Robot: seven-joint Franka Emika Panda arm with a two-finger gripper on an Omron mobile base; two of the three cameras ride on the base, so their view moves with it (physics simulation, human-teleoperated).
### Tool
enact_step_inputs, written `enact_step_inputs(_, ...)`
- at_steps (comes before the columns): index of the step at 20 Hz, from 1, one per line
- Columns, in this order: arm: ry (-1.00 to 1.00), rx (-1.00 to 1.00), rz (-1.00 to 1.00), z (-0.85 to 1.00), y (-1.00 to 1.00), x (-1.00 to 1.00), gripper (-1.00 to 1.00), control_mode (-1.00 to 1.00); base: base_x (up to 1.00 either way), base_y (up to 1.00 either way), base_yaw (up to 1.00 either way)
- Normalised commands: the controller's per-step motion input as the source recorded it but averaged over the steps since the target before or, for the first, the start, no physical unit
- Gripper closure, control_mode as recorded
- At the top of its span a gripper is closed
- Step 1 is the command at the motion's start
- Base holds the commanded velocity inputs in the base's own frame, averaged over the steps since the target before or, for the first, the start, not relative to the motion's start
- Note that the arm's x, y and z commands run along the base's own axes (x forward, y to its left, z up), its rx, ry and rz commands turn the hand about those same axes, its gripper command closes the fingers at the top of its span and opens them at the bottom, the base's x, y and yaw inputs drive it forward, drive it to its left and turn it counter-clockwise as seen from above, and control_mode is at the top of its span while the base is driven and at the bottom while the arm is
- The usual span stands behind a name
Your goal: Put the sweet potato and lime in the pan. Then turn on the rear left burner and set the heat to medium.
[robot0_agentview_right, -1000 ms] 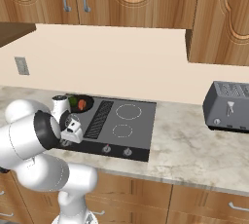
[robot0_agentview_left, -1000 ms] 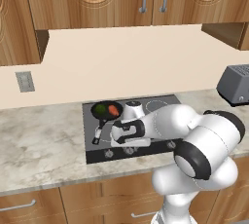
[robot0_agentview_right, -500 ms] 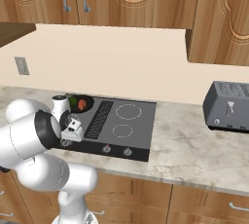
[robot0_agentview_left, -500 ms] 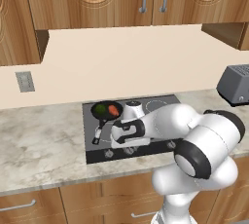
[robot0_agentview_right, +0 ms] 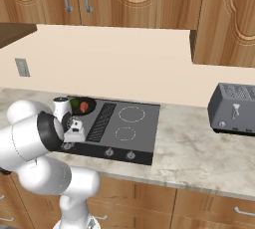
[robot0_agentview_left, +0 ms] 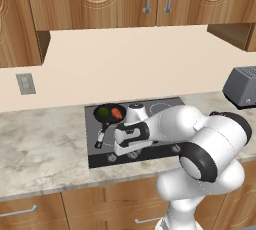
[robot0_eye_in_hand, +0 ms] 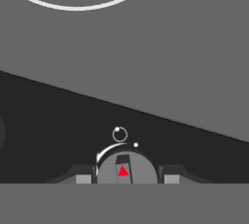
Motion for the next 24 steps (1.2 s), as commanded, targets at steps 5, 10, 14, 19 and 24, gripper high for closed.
enact_step_inputs(5, 0.00, 0.00, 0.29, 0.00, 0.00, 0.00, 1.00, -1.00, 0.00, 0.00, 0.00)
enact_step_inputs(10, 0.00, 0.00, 0.30, -0.05, 0.00, 0.00, 1.00, -1.00, 0.00, 0.00, 0.00)
enact_step_inputs(14, 0.00, 0.00, 0.30, -0.07, 0.00, 0.00, 1.00, -1.00, 0.00, 0.00, 0.00)
enact_step_inputs(19, 0.00, 0.00, 0.32, -0.07, 0.00, 0.00, 1.00, -1.00, 0.00, 0.00, 0.00)
enact_step_inputs(24, 0.00, 0.02, 0.34, -0.06, 0.00, 0.00, 1.00, -1.00, 0.00, 0.00, 0.00)
